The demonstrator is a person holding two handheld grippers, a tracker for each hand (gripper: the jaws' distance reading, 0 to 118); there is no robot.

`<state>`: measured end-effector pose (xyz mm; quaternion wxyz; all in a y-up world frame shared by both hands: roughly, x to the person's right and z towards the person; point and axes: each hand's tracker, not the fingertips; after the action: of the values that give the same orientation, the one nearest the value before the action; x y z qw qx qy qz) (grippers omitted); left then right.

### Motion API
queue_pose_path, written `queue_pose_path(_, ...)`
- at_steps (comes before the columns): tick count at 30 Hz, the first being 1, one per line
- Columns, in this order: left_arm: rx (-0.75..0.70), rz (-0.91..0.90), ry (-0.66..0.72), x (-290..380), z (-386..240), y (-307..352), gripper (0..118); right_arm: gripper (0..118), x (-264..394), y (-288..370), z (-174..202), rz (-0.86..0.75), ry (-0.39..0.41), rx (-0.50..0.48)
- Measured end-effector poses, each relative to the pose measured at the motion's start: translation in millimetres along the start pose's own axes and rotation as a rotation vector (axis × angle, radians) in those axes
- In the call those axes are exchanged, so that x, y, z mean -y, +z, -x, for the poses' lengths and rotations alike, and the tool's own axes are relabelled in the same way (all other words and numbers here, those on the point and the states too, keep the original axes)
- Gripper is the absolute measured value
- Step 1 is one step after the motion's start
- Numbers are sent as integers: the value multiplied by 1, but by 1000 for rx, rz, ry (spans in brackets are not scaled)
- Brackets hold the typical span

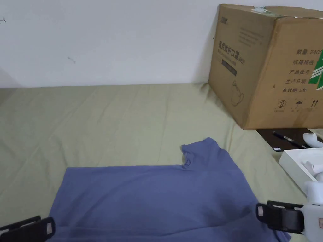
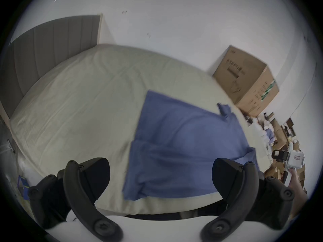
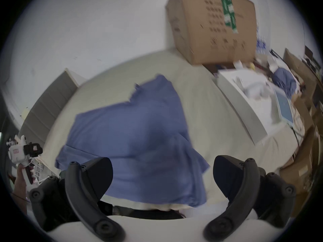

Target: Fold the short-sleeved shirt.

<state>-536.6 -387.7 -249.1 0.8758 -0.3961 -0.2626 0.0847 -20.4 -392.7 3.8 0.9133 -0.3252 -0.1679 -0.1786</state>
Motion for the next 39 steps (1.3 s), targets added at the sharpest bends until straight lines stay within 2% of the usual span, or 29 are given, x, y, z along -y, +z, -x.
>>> queue_pose_path(2,37,-45,-33,-7,-17,7,115,112,-11,14,29,-94,15,-75)
queue_pose_path(3,53,-74,-63,-9,-25,10,111,105,-15,20,42,-144,24,-108)
queue_pose_path(4,53,-102,-86,-11,-31,13,100,91,-19,24,53,-182,34,-113)
queue_pose_path(5,44,-115,-118,-14,-37,13,65,50,-24,21,60,-204,43,-119)
queue_pose_path(6,18,-118,-154,-18,-43,8,27,17,-29,19,68,-223,57,-127)
queue_pose_path(7,8,-112,-156,-22,-47,4,0,0,-33,17,72,-247,69,-130)
queue_pose_path(9,31,-100,-163,-36,-44,-5,0,0,-44,8,77,-267,99,-180)
queue_pose_path(11,31,-69,-152,-60,-37,-32,0,0,-54,-5,79,-255,122,-172)
queue_pose_path(12,-45,-55,-195,-77,-31,-46,0,0,-59,-11,80,-242,135,-161)
queue_pose_path(14,-114,32,-199,-107,-25,-89,0,0,-66,-22,83,-218,161,-154)
queue_pose_path(16,-107,159,-218,-135,-9,-142,0,0,-70,-37,81,-197,178,-156)
queue_pose_path(18,-88,229,-136,-153,3,-188,0,0,-73,-51,77,-171,192,-146)
queue_pose_path(20,-93,261,-140,-168,14,-228,2,0,-74,-66,71,-144,186,-143)
queue_pose_path(21,-91,279,-159,-173,18,-246,20,0,-76,-74,67,-124,178,-138)
queue_pose_path(22,-99,290,-157,-174,21,-260,57,0,-76,-81,64,-110,172,-133)
queue_pose_path(23,-106,313,-151,-177,25,-273,108,0,-77,-86,61,-99,164,-132)
queue_pose_path(24,-115,337,-139,-178,30,-287,117,0,-77,-92,58,-87,155,-131)
queue_pose_path(25,-120,329,-131,-178,34,-299,113,0,-75,-96,56,-81,146,-121)
queue_pose_path(29,-200,398,-173,-179,36,-330,112,0,-64,-117,45,-74,123,-96)
queue_pose_path(32,-199,445,-203,-166,37,-336,109,0,-54,-132,40,-34,92,-70)
queue_pose_path(33,-225,439,-236,-162,33,-337,103,0,-51,-135,40,-18,73,-63)
queue_pose_path(35,-226,399,-272,-161,30,-334,98,0,-47,-140,36,-4,42,-74)
queue_pose_path(37,-224,370,-310,-162,21,-328,80,0,-46,-139,36,-6,29,-73)
queue_pose_path(39,-195,323,-400,-159,8,-319,16,0,-48,-140,36,-5,31,-64)
